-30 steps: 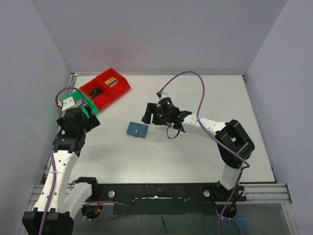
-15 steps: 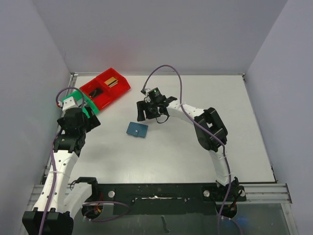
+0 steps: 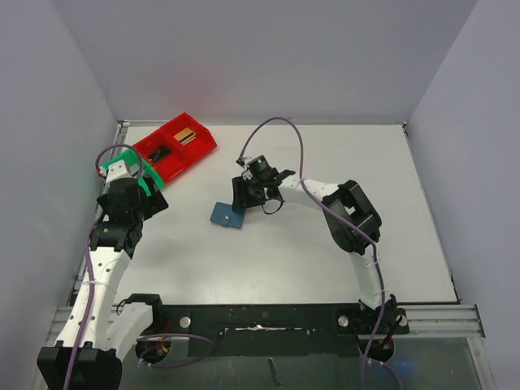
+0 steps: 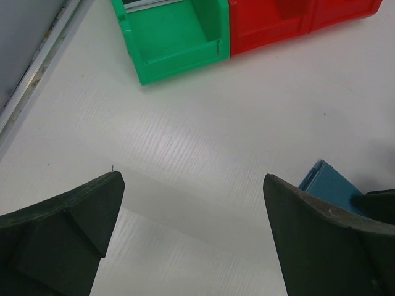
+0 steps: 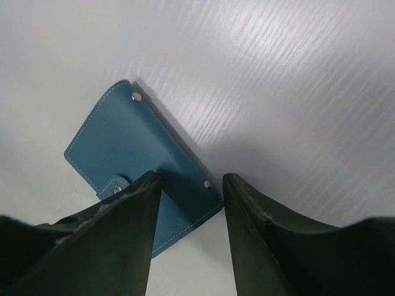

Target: Take the credit cards out of the card holder

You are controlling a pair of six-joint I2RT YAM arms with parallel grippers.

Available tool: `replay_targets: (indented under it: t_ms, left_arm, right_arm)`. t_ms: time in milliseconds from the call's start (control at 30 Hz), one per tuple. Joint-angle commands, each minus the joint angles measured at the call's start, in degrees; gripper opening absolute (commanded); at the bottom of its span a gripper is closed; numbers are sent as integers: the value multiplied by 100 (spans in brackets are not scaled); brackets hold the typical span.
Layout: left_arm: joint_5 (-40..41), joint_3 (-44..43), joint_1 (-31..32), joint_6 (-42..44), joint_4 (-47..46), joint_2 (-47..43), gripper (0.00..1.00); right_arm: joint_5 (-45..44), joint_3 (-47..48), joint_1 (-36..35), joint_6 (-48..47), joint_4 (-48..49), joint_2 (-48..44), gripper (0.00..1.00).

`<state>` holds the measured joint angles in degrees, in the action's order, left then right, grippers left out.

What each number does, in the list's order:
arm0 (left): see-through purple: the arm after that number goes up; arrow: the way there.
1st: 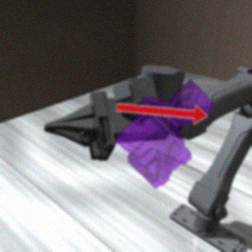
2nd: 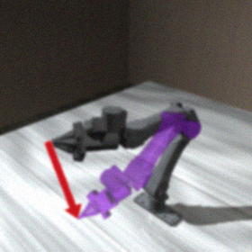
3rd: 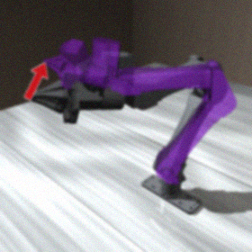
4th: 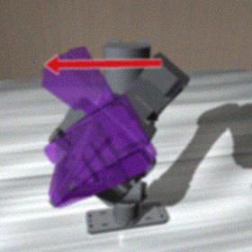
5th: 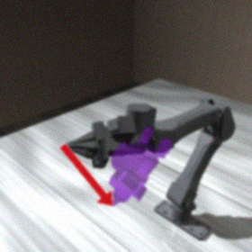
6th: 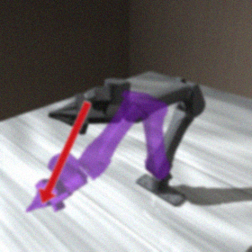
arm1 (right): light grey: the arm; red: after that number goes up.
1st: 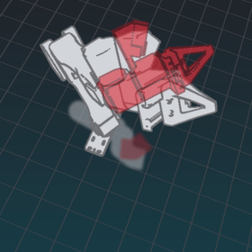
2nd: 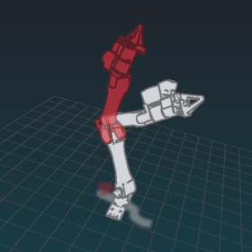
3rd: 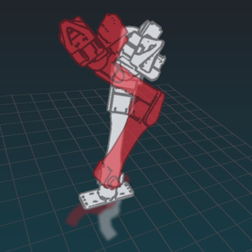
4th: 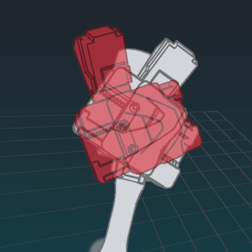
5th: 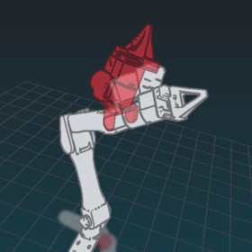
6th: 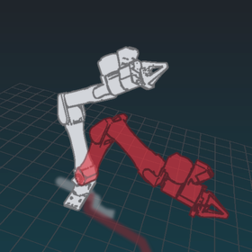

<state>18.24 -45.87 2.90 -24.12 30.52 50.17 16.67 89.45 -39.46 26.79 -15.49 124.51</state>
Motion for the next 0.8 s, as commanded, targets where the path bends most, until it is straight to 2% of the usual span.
replay_targets:
  t_ms: [0, 233, 400, 467, 567, 600, 700, 767]
  left_arm:
    - [-176, -37, -26, 132, -345, 51, 96]
    - [-750, -31, -17, 191, -371, 297, 96]
    - [-2050, 90, 16, -132, -479, 512, 94]
    - [-2758, 279, 105, -539, -728, 572, 90]
    - [-3126, 586, 624, -1166, -1116, 653, 88]
    - [-3093, 664, 1012, -1353, -1226, 682, 87]
    - [-2772, 796, 1968, -1871, -1562, 921, 87]
    - [-2451, 987, 2444, -2287, -1808, 1199, 83]
  right_arm:
    - [-513, -687, -406, 410, 29, -454, 42]
    - [-699, -2181, -871, 1425, 670, -1440, 32]
    - [-656, -3012, -1043, 1937, 990, -2195, 30]
    - [-626, -3164, -1051, 1985, 929, -2458, 34]
    - [-741, -3391, -1047, 2123, 947, -2900, 39]
    - [-794, -3461, -1040, 2160, 980, -3045, 41]
    - [-988, -3536, -880, 2237, 944, -3378, 51]
    - [-892, -3574, -603, 2312, 977, -3450, 50]
